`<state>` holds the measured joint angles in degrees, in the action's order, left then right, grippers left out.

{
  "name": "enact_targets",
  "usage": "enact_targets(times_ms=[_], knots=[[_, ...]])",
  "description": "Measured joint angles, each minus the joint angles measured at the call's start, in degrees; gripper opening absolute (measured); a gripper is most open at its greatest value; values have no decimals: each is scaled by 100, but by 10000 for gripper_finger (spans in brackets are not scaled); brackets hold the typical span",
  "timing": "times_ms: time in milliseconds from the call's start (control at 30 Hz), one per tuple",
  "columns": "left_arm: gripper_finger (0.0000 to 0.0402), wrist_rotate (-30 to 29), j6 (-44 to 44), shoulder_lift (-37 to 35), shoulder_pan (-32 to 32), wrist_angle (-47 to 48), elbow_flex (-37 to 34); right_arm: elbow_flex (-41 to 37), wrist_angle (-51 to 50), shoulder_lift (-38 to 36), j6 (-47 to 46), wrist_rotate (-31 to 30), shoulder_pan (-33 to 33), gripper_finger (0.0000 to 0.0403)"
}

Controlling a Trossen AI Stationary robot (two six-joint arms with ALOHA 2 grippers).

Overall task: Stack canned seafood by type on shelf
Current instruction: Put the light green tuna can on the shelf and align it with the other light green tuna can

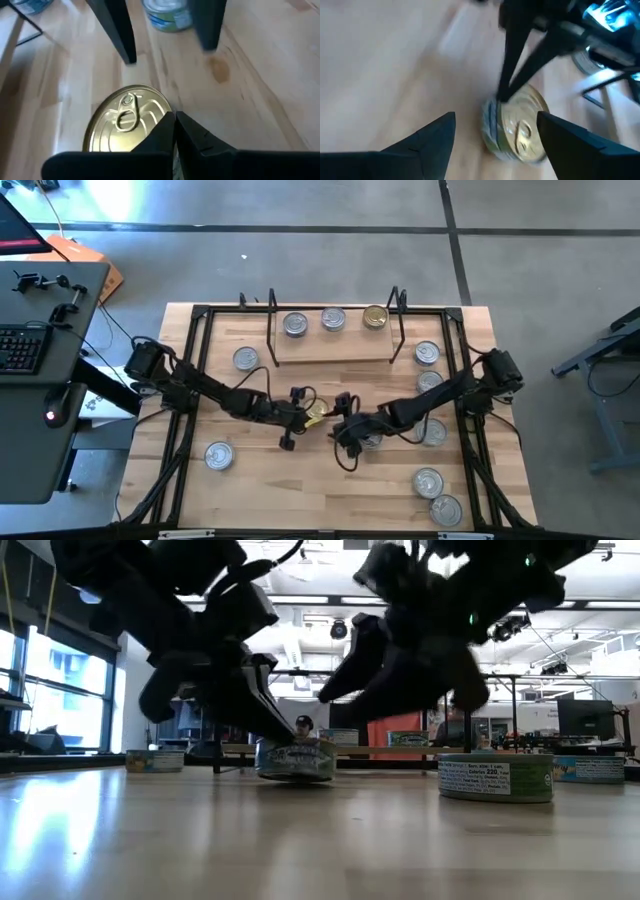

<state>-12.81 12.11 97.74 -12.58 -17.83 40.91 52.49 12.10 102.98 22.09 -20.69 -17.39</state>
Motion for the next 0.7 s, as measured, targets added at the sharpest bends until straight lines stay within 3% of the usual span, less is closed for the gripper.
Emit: enact_targets(times_ms=[167, 333, 467, 567, 700], knots=[[1, -4, -244, -5, 73, -50, 124, 0, 379, 449, 630, -307, -7, 272], [1, 133, -302, -9, 137, -84, 168, 0, 774, 852, 644, -1462, -54, 272], [0, 201, -307, -10, 137, -115, 168, 0, 937, 959, 643, -1426, -63, 267], [0, 200, -363, -20, 135, -117, 168, -2, 1050, 962, 623, -1371, -70, 240], [0, 176, -413, -68, 125, -119, 168, -3, 1136, 962, 192, -1335, -67, 163]])
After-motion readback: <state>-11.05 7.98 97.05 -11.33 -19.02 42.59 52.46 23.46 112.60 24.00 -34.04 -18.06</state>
